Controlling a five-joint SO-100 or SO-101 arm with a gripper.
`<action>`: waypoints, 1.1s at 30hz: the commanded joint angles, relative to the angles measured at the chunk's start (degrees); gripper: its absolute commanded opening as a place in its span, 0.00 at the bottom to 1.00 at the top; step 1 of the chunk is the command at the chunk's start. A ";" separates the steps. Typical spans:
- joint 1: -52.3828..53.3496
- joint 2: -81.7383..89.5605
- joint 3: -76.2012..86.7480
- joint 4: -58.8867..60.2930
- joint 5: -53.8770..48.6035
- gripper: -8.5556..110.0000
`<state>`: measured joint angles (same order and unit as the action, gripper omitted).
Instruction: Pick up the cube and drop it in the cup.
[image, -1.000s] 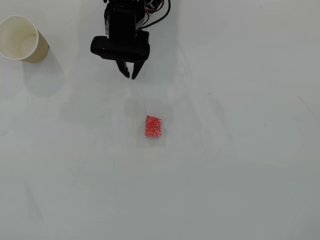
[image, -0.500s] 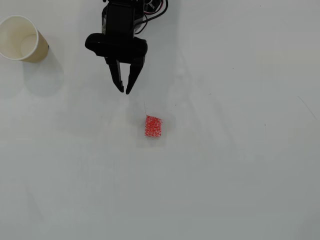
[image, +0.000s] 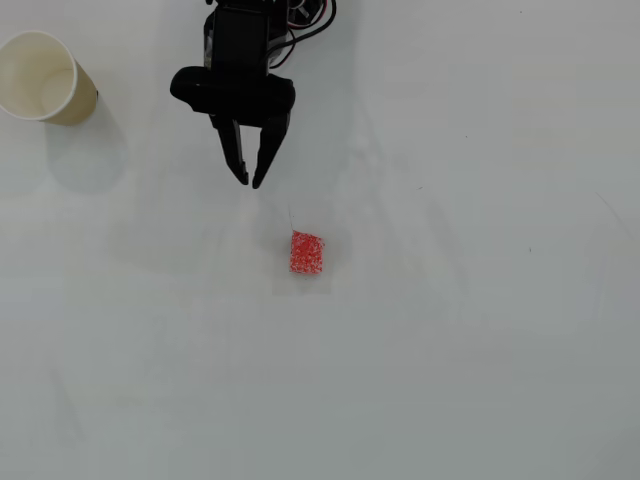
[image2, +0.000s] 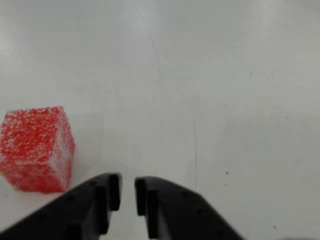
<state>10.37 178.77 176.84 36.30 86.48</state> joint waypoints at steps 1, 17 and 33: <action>-2.11 1.14 2.11 -1.32 -0.62 0.08; -11.25 1.14 2.11 -0.70 -0.44 0.08; -13.54 1.14 2.11 -1.58 -0.53 0.21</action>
<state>-2.46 178.77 176.84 36.30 86.48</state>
